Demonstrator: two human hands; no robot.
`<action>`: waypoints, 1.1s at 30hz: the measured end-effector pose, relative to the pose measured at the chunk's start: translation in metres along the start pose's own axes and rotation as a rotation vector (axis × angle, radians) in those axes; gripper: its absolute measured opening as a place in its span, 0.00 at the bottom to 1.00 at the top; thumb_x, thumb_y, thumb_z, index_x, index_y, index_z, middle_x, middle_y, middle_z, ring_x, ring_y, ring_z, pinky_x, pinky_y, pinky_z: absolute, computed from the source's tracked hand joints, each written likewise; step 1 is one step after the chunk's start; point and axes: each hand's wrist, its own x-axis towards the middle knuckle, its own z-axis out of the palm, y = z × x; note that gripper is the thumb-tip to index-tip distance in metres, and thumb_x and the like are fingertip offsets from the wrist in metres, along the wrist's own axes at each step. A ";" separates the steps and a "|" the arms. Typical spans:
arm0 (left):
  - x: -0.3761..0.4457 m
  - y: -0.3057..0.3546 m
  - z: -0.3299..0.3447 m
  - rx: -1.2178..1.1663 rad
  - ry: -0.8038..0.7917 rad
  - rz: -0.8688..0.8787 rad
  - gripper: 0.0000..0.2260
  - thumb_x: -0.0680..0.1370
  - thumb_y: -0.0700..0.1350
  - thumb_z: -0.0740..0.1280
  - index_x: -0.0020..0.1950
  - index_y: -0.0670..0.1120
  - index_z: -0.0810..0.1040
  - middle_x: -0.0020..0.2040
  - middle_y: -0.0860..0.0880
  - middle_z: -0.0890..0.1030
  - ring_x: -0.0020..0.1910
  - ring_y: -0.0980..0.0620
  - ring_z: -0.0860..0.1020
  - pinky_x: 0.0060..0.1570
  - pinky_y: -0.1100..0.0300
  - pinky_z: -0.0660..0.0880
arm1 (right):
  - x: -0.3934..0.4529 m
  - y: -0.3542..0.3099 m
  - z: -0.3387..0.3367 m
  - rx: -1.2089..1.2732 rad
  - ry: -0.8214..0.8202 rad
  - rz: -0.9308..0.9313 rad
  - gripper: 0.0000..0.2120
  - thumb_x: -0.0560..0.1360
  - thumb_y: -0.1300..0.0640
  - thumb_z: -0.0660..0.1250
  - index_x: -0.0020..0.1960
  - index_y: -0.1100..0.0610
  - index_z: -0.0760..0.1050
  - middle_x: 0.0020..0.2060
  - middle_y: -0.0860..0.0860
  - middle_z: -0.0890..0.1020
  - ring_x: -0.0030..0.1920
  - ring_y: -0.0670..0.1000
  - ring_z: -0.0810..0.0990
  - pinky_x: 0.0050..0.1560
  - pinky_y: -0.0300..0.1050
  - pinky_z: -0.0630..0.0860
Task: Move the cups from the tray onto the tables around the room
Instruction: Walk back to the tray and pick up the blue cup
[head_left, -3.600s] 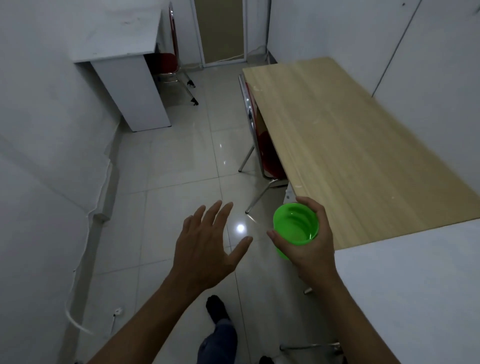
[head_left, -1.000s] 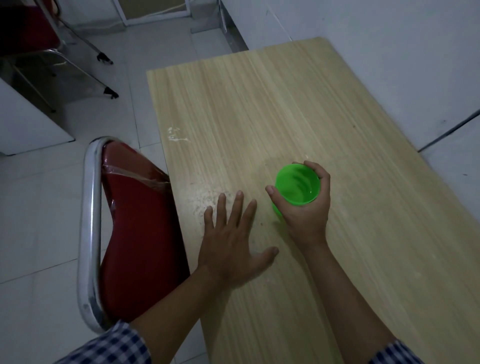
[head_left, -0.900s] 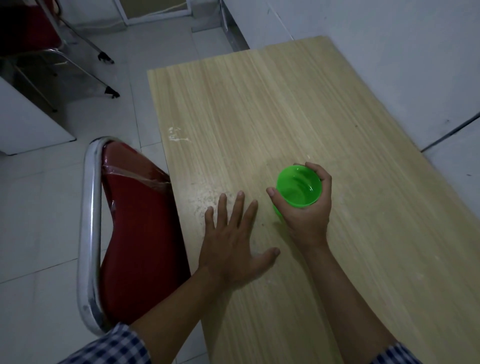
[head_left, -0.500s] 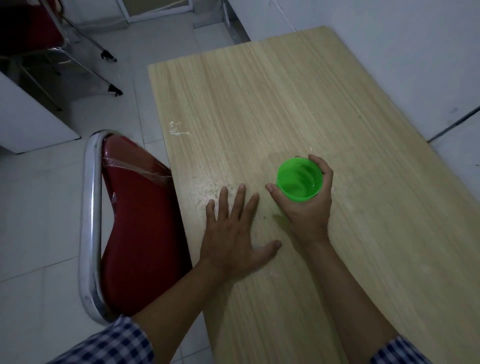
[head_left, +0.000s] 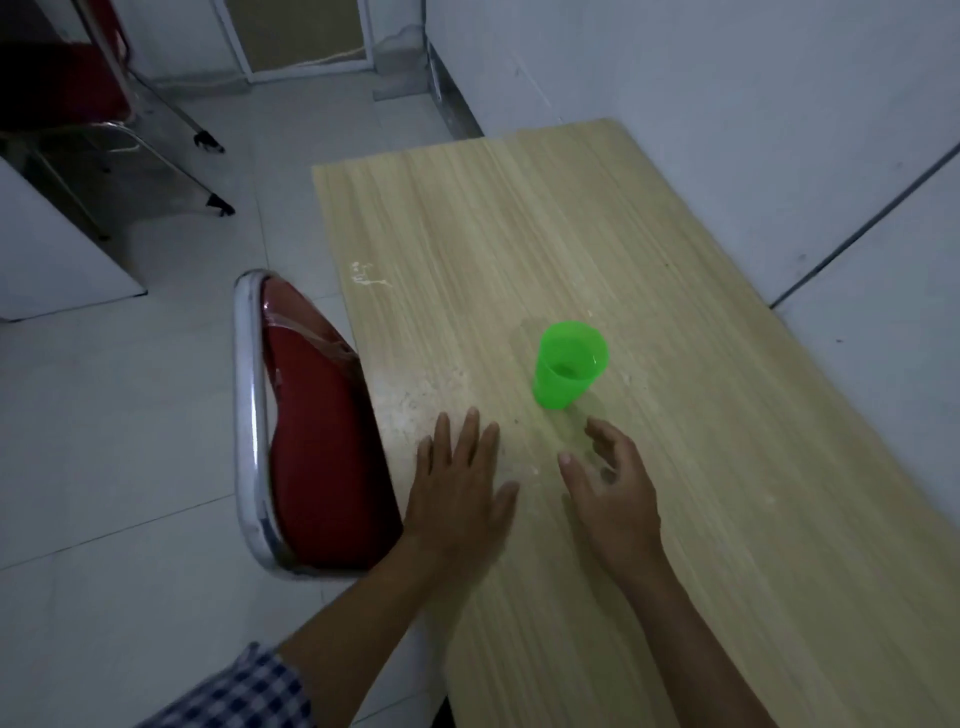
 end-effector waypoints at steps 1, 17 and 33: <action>-0.017 0.000 0.001 -0.031 -0.032 0.017 0.31 0.81 0.60 0.52 0.81 0.50 0.51 0.83 0.47 0.48 0.81 0.40 0.42 0.78 0.41 0.49 | -0.010 -0.001 -0.001 -0.017 -0.012 0.007 0.24 0.77 0.52 0.73 0.71 0.49 0.72 0.63 0.43 0.78 0.63 0.46 0.77 0.65 0.46 0.75; -0.336 -0.123 -0.079 -0.434 0.119 -0.150 0.19 0.82 0.58 0.60 0.71 0.55 0.73 0.65 0.62 0.75 0.60 0.69 0.68 0.59 0.77 0.60 | -0.229 -0.100 0.063 -0.075 -0.468 0.007 0.11 0.80 0.50 0.69 0.62 0.42 0.76 0.54 0.40 0.83 0.52 0.39 0.81 0.43 0.31 0.73; -0.610 -0.211 -0.107 -0.450 0.582 -0.738 0.17 0.82 0.54 0.62 0.71 0.55 0.74 0.68 0.58 0.77 0.66 0.58 0.73 0.60 0.68 0.63 | -0.431 -0.196 0.198 -0.332 -0.981 -0.463 0.17 0.78 0.46 0.70 0.66 0.42 0.72 0.58 0.34 0.77 0.61 0.46 0.78 0.60 0.46 0.76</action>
